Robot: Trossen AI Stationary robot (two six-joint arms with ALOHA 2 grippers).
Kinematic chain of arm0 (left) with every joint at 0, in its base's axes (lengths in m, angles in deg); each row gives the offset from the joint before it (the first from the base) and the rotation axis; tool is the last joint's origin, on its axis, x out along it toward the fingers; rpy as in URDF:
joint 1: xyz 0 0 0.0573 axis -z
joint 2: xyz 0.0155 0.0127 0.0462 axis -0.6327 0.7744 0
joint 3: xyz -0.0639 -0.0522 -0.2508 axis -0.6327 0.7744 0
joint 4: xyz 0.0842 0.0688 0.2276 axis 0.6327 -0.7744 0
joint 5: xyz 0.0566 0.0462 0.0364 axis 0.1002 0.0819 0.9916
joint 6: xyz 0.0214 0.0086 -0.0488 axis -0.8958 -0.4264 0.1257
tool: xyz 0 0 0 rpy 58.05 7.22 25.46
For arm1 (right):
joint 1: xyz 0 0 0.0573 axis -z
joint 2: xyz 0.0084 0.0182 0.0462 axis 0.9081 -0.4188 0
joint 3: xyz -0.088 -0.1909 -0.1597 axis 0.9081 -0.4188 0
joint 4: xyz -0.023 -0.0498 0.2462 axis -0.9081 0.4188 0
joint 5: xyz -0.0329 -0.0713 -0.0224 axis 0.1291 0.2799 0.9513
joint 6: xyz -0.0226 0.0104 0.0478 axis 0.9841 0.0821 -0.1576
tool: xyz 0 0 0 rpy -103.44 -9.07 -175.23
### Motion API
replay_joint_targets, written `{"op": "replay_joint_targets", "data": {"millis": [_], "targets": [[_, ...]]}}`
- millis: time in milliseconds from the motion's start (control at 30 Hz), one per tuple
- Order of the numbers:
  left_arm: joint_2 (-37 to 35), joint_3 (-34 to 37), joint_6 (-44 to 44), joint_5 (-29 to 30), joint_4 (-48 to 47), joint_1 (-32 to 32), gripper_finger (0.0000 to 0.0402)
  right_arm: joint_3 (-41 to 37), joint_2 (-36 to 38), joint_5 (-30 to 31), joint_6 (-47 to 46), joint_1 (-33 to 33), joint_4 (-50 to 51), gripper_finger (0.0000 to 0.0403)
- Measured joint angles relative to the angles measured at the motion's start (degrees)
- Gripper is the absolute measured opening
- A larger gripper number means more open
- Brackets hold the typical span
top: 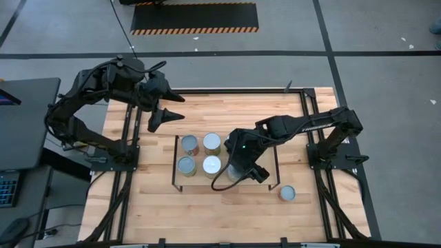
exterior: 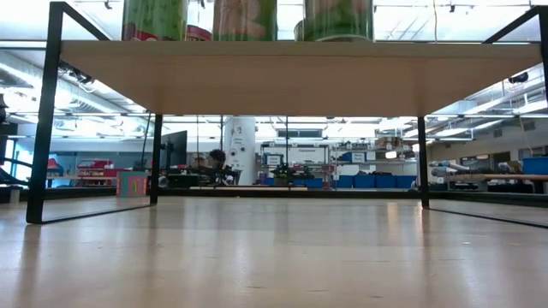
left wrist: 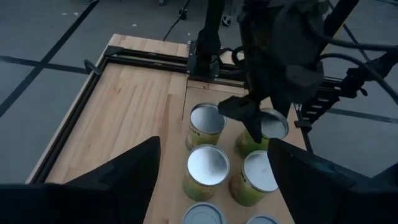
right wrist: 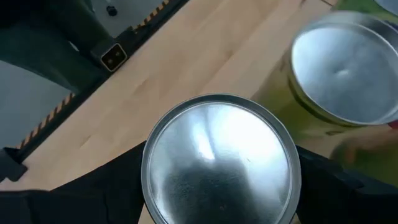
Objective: Pick and place cans onto a shelf
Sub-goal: Put the canned pears on the shelf aligned with the other canned pears
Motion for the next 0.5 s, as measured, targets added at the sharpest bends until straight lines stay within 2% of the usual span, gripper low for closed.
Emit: {"op": "replay_joint_targets", "data": {"millis": [300, 500], "targets": [[0.0, 0.0, 0.0, 0.0, 0.5, 0.0, 0.0302, 0.0, -0.4, 3.4, -0.2, 0.3, 0.5, 0.0327], [0.0, 0.0, 0.0, 0.0, 2.2, 0.0, 0.0302, 0.0, -0.4, 5.1, 0.0, 0.3, 0.6, 0.0349]]}}
